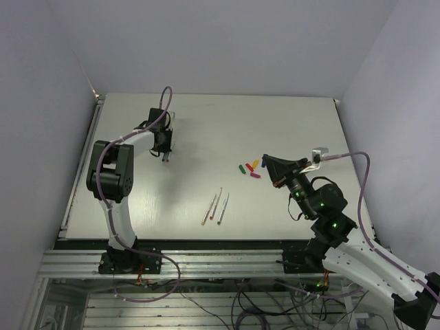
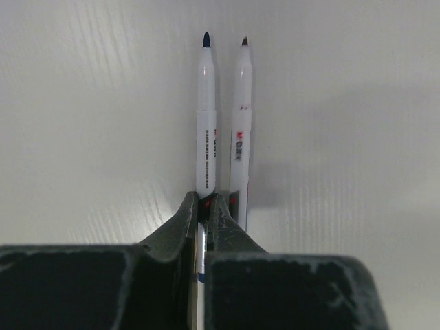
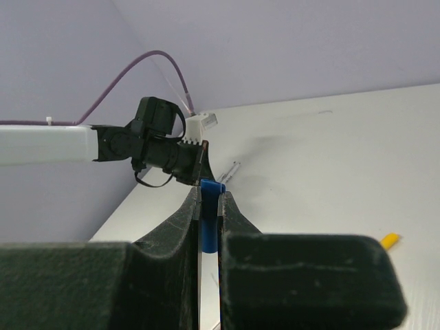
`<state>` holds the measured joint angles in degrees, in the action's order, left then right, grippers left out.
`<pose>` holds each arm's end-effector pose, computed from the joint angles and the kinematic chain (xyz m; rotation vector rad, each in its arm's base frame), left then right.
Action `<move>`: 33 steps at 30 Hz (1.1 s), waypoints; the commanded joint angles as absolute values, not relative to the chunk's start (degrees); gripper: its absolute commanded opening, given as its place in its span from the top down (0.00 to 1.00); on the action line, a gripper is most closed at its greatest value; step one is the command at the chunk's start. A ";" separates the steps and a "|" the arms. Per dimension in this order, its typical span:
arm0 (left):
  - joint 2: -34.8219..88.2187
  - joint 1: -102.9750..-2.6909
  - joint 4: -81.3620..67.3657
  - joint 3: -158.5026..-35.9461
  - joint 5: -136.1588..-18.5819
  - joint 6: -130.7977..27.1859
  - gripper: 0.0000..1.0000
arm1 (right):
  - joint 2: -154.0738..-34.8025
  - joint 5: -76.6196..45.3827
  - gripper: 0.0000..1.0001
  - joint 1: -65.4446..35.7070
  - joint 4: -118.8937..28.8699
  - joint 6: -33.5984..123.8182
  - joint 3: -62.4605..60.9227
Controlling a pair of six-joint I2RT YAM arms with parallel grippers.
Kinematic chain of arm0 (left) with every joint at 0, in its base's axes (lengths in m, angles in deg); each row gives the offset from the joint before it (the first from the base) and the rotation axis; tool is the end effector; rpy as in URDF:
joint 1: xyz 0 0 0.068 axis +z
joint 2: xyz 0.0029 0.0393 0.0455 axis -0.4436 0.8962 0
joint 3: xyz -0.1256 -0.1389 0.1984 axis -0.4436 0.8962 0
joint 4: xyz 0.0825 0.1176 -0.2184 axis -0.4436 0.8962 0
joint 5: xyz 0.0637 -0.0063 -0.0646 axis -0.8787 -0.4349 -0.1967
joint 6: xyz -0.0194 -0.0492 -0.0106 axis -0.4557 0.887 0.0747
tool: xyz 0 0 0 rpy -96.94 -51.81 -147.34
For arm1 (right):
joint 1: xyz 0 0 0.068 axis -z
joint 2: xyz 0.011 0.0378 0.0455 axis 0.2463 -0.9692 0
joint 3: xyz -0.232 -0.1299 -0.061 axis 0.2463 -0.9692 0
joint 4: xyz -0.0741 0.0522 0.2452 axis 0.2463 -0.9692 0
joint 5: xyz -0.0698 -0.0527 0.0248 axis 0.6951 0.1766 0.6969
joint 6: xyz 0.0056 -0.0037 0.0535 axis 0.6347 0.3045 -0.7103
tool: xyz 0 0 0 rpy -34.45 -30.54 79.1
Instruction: Insert the pens into the pen caps
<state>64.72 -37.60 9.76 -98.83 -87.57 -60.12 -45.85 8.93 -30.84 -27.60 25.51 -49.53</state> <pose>0.4081 -0.0800 0.1566 0.1619 2.5136 -0.0604 0.1152 0.1011 0.3120 0.0229 1.4351 0.8344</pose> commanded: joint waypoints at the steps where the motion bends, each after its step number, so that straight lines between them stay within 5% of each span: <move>1: 62.13 -38.61 16.59 -97.64 -84.41 -55.92 0.93 | -44.08 8.37 1.00 -31.15 -26.90 24.95 -50.02; 33: 56.89 -42.90 14.81 -95.17 -84.14 -51.83 0.93 | -45.28 7.40 1.00 -31.10 -27.27 26.06 -48.21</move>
<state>58.95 -42.56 14.31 -95.42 -82.98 -52.64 -45.37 7.84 -30.84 -28.06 24.99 -49.84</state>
